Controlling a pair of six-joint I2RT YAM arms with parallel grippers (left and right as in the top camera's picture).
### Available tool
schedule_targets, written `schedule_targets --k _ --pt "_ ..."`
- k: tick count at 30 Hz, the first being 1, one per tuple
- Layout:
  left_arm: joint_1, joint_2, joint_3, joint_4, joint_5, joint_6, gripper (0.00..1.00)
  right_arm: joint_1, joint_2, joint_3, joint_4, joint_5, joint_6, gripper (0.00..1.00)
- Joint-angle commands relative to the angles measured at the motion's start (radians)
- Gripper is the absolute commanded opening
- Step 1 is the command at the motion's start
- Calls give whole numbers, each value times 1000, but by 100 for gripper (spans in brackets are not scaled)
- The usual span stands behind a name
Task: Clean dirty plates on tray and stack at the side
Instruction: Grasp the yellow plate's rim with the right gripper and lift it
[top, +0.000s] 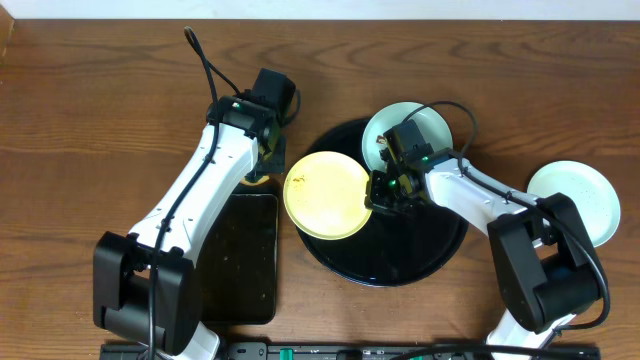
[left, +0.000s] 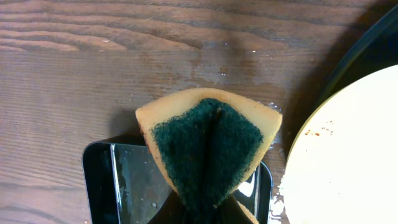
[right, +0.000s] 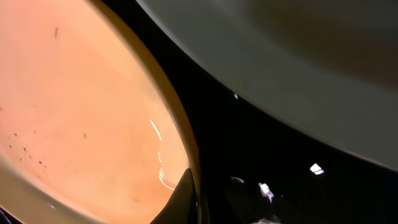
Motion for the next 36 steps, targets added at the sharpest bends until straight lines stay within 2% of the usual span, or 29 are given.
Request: schedule_targets --k 1,8,17,21,29,36 --pt "5 1 16 -3 1 17 7 17 50 -19 -35 70 14 2" --pt "5 1 16 -6 11 16 7 17 -45 -16 -109 206 -25 2" --pt "5 1 16 -6 14 13 8 18 -324 109 -356 510 -93 2" --pt "19 1 16 -6 60 13 7 18 -419 171 -444 599 -117 1" --pt "89 1 5 -10 167 13 7 20 -467 239 -613 805 -151 2" --pt "140 1 -65 2 214 17 7 20 -467 239 -652 882 -167 1"
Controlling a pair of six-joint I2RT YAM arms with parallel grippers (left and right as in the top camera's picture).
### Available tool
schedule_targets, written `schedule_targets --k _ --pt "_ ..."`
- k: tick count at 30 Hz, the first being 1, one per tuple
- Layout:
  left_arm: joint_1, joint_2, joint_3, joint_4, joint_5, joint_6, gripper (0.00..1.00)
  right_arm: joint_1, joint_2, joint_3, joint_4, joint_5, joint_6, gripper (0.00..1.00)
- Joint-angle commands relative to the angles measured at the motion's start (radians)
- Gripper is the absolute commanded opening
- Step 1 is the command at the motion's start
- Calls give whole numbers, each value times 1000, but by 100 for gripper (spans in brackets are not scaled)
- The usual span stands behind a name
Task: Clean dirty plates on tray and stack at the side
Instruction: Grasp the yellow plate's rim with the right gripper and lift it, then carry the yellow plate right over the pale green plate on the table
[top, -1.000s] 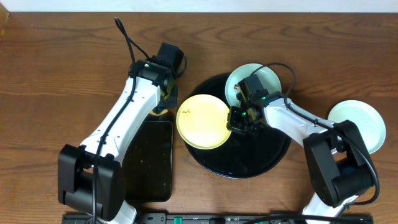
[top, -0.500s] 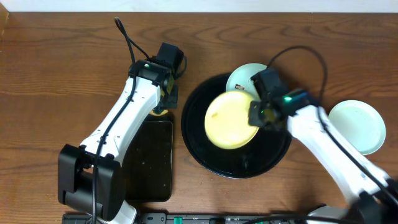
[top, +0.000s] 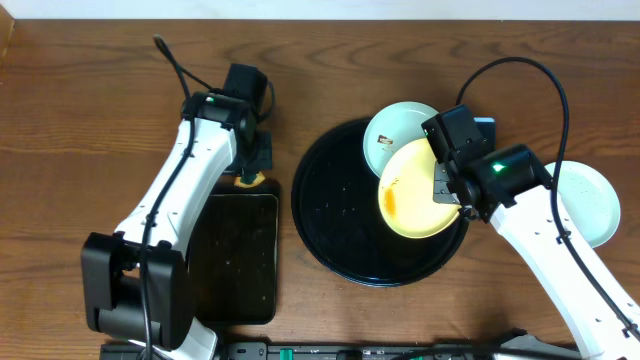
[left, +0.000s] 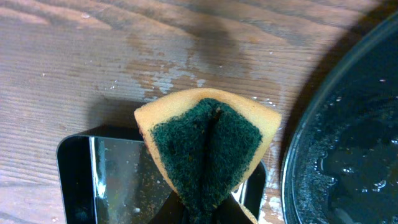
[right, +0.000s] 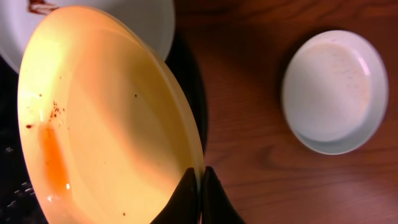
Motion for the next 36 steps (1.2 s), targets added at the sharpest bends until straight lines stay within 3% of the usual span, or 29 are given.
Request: schedule_targets --k 1,8,17,29,36 --pt "33 1 -76 8 71 17 7 15 -2 20 1 88 -35 2" --pt "59 1 -217 88 222 17 7 17 -2 22 41 162 -135 2" --pt "59 1 -296 148 311 29 7 97 7 23 167 462 -381 2" --pt "59 1 -297 177 330 52 8 247 38 23 202 811 -581 2" --pt "59 1 -297 186 332 51 8 341 39 23 335 1003 -826 1"
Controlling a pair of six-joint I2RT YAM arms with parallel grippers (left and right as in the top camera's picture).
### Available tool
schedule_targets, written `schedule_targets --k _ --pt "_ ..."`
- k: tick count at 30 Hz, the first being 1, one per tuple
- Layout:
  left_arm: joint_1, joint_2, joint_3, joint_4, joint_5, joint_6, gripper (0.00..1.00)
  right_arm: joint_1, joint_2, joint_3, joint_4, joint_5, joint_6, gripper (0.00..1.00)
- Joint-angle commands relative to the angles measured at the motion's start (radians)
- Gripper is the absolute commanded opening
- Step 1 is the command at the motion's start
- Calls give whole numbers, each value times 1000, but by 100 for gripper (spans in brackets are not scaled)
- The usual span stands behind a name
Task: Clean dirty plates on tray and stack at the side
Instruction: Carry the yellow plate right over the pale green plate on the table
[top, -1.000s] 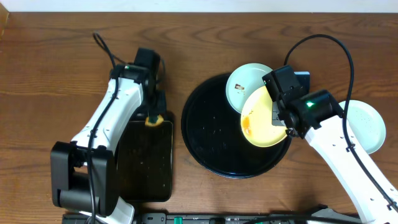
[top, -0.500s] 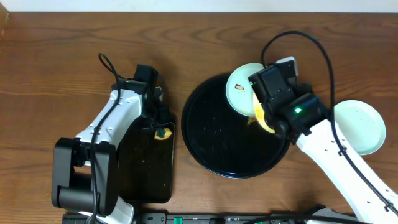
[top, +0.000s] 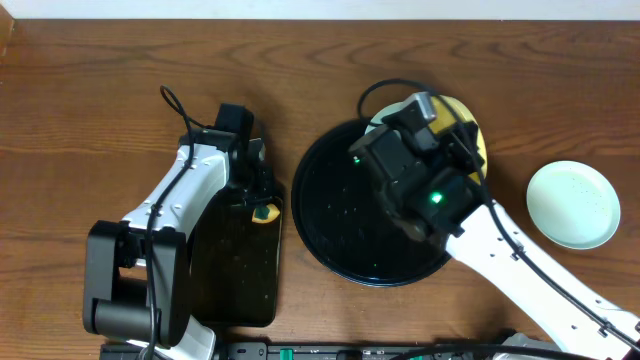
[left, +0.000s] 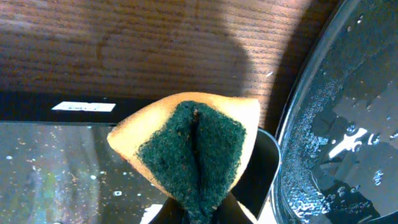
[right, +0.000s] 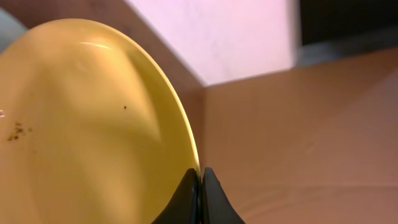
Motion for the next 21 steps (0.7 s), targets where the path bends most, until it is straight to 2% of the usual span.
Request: schedule_targets --k 1,5,9,12,15,17,21 --pt "2 1 -10 5 20 26 7 39 2 22 53 175 -188 1" --pt "2 1 -10 6 20 25 7 50 2 22 80 188 -206 2" --pt "2 1 -10 5 20 25 7 49 2 21 82 174 -165 1" --pt "2 1 -10 5 19 25 7 40 2 21 33 29 -9 1" --pt "2 1 -10 5 20 25 7 8 2 21 -70 -189 229 1" --pt "2 1 -10 5 19 25 7 -51 7 21 -138 -381 429 1" --pt "2 1 -10 6 19 26 7 -182 14 0 -161 -575 649 2"
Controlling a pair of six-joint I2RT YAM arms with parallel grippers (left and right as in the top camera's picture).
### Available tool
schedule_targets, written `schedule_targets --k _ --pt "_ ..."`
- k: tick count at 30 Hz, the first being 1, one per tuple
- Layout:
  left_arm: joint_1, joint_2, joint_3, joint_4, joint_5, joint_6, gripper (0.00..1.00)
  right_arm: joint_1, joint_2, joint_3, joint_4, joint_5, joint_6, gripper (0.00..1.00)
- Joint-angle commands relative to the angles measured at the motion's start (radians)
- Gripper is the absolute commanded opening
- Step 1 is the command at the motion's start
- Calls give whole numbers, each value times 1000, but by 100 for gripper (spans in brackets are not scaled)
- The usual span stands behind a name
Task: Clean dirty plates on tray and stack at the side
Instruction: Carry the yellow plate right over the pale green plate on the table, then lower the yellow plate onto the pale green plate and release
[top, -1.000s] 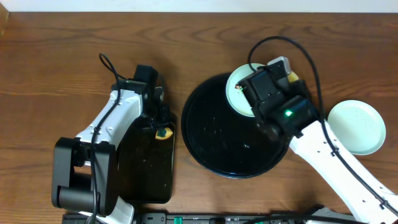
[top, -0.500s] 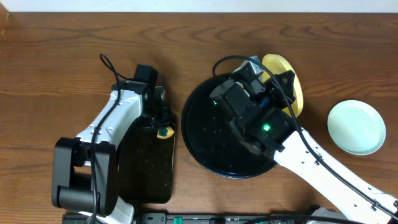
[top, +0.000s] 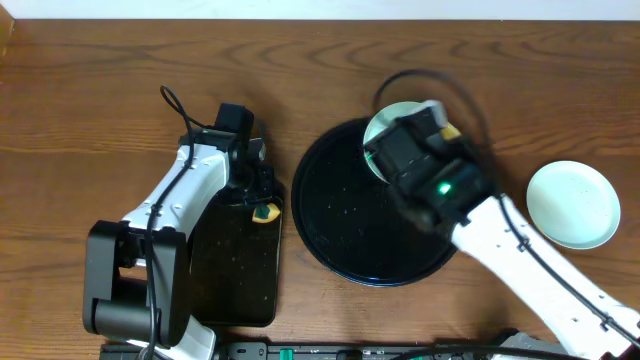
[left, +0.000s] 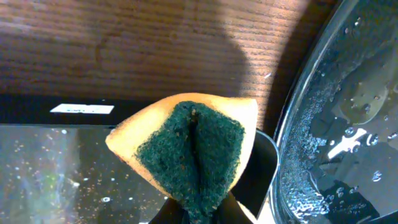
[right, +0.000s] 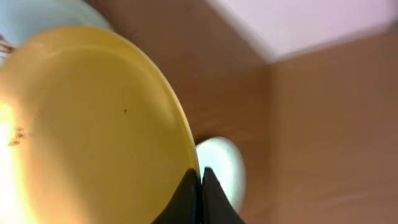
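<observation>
My right gripper is shut on the rim of the yellow plate, which carries a few dark specks. In the blurred overhead view only a sliver of that yellow plate shows beside the right wrist. A pale green plate lies at the back of the round black tray. Another pale plate sits on the table at the right; this pale plate also shows past the rim. My left gripper is shut on the yellow-and-green sponge.
A black rectangular tray, wet and speckled, lies left of the round tray, and the sponge hangs over its far right corner. The wet rim of the round tray is just right of the sponge. Wooden table all around.
The right arm has shifted and turned the yellow plate: its camera now faces the table and the pale side plate instead of the wall. The left arm and sponge have not moved.
The right gripper first held the yellow plate at the round tray's left edge, the sponge beside it. Then the plate was over the tray's right side, showing an orange smear. Then it stood tilted on edge, the sponge over the rectangular tray's corner. The plate is still held.
</observation>
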Motion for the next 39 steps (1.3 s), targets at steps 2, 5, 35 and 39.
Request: schedule_targets --k 2,5,35,39 --pt "2 1 -10 2 17 25 7 -182 9 -13 -15 -300 419 1" --pt "2 1 -10 2 17 29 7 -311 9 -13 -21 -399 475 2" --pt "2 1 -10 32 17 28 7 -1117 121 -15 -35 -771 404 35" --pt "2 1 -10 28 17 28 7 -1117 237 -16 -59 -825 406 64"
